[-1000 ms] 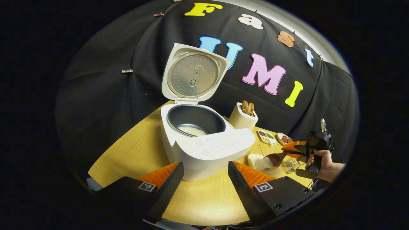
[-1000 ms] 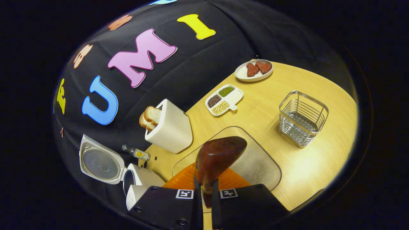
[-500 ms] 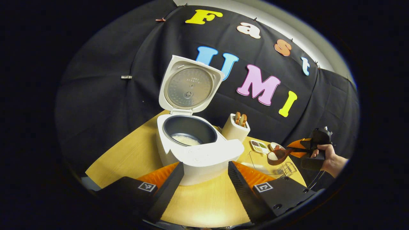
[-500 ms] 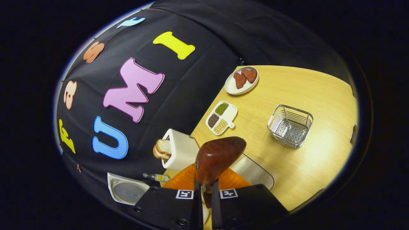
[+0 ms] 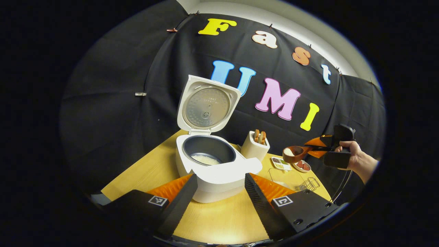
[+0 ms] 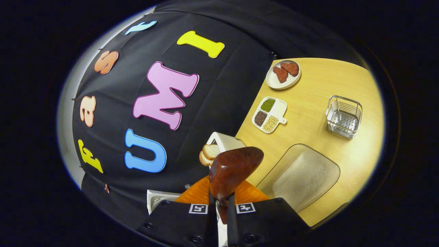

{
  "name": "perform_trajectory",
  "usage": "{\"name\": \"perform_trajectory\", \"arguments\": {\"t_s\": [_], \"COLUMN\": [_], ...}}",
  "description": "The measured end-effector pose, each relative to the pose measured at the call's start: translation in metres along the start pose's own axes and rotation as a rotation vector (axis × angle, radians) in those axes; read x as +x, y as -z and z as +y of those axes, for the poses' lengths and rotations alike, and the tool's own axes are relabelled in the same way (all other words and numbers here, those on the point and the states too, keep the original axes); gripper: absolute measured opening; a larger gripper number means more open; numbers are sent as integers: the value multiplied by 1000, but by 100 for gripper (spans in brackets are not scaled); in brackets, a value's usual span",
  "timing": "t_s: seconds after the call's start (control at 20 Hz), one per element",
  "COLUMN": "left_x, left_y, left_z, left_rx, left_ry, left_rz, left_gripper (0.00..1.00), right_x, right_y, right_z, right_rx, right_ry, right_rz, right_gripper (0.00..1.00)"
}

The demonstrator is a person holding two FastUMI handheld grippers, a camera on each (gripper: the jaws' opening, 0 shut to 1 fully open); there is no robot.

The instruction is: Close the left gripper, press the button to open the rice cooker; take a wooden spoon from the chopstick holder with the right hand, scoop a spoonful of rice and pour it into the rice cooker, then put the wooden spoon back into the chopstick holder.

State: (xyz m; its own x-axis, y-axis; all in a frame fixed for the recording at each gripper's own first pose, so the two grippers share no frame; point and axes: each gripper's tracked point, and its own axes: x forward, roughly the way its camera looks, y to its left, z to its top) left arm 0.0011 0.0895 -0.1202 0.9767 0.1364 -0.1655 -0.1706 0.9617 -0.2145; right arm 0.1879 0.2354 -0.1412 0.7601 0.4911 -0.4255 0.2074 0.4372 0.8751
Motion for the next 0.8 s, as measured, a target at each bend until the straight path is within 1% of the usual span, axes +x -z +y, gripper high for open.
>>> {"name": "perform_trajectory", "arguments": {"t_s": [0.25, 0.45, 0.55, 0.8], "left_x": [-9, -16, -18, -16], "left_y": [-2, -7, -10, -7], "left_z": [19, 35, 43, 60], "left_rx": [-46, -95, -113, -140], "left_ry": [-44, -77, -84, -111], "left_rz": [-15, -34, -51, -40], "left_gripper": [96, 95, 96, 96], "right_x": [19, 34, 45, 69], "right_y": [45, 87, 107, 169], "right_z": [57, 88, 100, 125], "right_rx": [-54, -133, -174, -392], "right_ry": [-84, -134, -148, -219], "right_rz": [60, 98, 96, 128], "right_gripper": [15, 15, 15, 15]}}
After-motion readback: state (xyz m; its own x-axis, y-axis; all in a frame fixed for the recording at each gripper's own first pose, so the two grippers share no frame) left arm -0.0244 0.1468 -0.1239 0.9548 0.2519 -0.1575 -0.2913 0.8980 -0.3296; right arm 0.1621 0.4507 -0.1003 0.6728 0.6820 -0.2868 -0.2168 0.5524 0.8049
